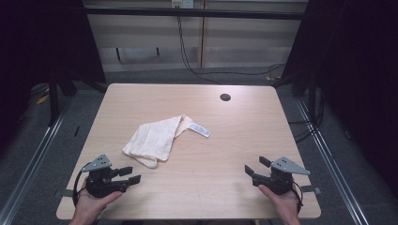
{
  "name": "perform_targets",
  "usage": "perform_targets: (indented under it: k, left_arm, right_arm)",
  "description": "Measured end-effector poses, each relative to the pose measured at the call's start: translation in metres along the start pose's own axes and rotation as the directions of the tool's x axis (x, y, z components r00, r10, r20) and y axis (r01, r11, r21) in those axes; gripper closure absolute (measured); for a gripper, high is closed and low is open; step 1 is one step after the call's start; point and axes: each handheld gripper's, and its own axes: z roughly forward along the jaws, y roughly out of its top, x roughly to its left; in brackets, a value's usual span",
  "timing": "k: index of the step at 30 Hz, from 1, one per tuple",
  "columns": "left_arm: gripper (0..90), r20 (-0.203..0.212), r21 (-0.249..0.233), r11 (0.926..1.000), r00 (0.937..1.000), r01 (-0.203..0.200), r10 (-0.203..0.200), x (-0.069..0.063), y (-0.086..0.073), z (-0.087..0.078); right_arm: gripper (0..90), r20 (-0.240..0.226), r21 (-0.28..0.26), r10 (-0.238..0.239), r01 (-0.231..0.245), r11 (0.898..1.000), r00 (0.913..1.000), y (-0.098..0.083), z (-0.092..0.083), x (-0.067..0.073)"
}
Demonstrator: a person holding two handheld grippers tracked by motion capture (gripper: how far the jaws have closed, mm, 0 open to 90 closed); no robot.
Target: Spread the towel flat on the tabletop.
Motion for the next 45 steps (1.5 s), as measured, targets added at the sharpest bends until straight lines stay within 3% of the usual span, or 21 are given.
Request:
perform_targets:
  k: [4, 6, 8, 12, 14, 15, 16, 17, 20, 21, 23, 28, 30, 32, 39, 41, 45]
  left_arm:
    - [45.6, -0.025, -0.027, 0.9992, 0.9992, 0.03, -0.031, 0.007, 0.0, -0.003]
    - [43.8, -0.022, -0.026, 0.9992, 0.9993, 0.028, -0.029, 0.007, 0.001, -0.002]
    - [42.7, -0.012, -0.017, 0.9996, 0.9997, 0.021, -0.021, 0.008, 0.002, 0.0]
    - [42.8, 0.014, -0.002, 0.9999, 0.9998, -0.011, 0.012, 0.006, 0.006, 0.004]
    - [47.4, 0.053, 0.001, 0.9996, 0.9982, -0.029, 0.029, 0.004, 0.006, 0.006]
    - [52.4, 0.068, 0.008, 0.999, 0.9967, -0.045, 0.044, 0.003, 0.006, 0.007]
    - [55.7, 0.058, 0.023, 0.9966, 0.9953, -0.08, 0.078, 0.0, 0.006, 0.008]
    - [55.0, 0.056, 0.028, 0.9952, 0.9942, -0.093, 0.092, -0.001, 0.006, 0.009]
    - [57.6, 0.098, -0.014, 0.9965, 0.9917, -0.083, 0.084, -0.003, 0.009, 0.009]
    - [58.4, 0.084, -0.006, 0.9964, 0.9929, -0.085, 0.085, -0.005, 0.011, 0.008]
    - [54.3, 0.092, -0.037, 0.9974, 0.9936, -0.062, 0.065, -0.006, 0.016, 0.009]
    - [53.7, 0.072, 0.021, 0.9962, 0.994, -0.084, 0.082, -0.009, 0.031, 0.013]
    - [48.3, 0.072, 0.016, 0.9988, 0.9964, -0.046, 0.045, -0.005, 0.037, 0.013]
    - [48.0, 0.11, -0.006, 0.9999, 0.9939, 0.01, -0.009, 0.002, 0.042, 0.014]
    - [43.3, 0.06, 0.002, 0.9999, 0.9981, -0.017, 0.017, 0.012, 0.061, 0.021]
    - [44.0, 0.038, 0.002, 0.9986, 0.9979, -0.052, 0.052, 0.014, 0.065, 0.022]
    - [51.1, 0.053, -0.008, 0.9977, 0.9963, -0.067, 0.067, 0.018, 0.076, 0.026]
  right_arm:
    - [26.8, -0.002, 0.034, 0.028, -0.028, 0.999, 0.9996, 0.003, 0.0, -0.001]
    - [27.1, -0.037, 0.068, 0.049, -0.046, 0.997, 0.9981, 0.003, 0.0, 0.0]
    - [27.1, -0.04, 0.075, 0.053, -0.05, 0.996, 0.9978, 0.003, 0.0, 0.0]
    - [27.1, -0.072, 0.083, 0.059, -0.053, 0.995, 0.9956, 0.003, 0.0, 0.003]
    - [27.1, -0.074, 0.094, 0.054, -0.047, 0.995, 0.9958, 0.003, 0.002, 0.005]
    - [27.1, -0.088, 0.098, 0.055, -0.046, 0.994, 0.9947, 0.004, 0.002, 0.006]
    - [27.0, -0.096, 0.101, 0.048, -0.038, 0.994, 0.9943, 0.004, 0.002, 0.008]
    - [26.6, -0.104, 0.108, 0.039, -0.027, 0.994, 0.9939, 0.004, 0.002, 0.01]
    - [25.4, -0.112, 0.117, 0.018, -0.005, 0.993, 0.9935, 0.004, 0.002, 0.015]
    - [25.3, -0.116, 0.119, 0.017, -0.003, 0.993, 0.9931, 0.004, 0.002, 0.016]
    - [24.2, -0.125, 0.126, 0.021, -0.006, 0.992, 0.992, 0.003, 0.002, 0.017]
    - [24.1, -0.112, 0.128, 0.016, -0.002, 0.992, 0.9936, 0.004, 0.003, 0.016]
    - [23.3, -0.106, 0.126, 0.017, -0.003, 0.992, 0.9942, 0.004, 0.003, 0.016]
    - [23.3, -0.109, 0.124, 0.013, 0.0, 0.992, 0.9939, 0.004, 0.003, 0.017]
    - [23.5, -0.116, 0.121, 0.018, -0.004, 0.993, 0.9931, 0.004, 0.002, 0.018]
    - [23.6, -0.126, 0.121, 0.029, -0.013, 0.993, 0.9916, 0.003, 0.002, 0.017]
    - [23.6, -0.127, 0.133, 0.028, -0.011, 0.991, 0.9915, 0.003, 0.004, 0.017]
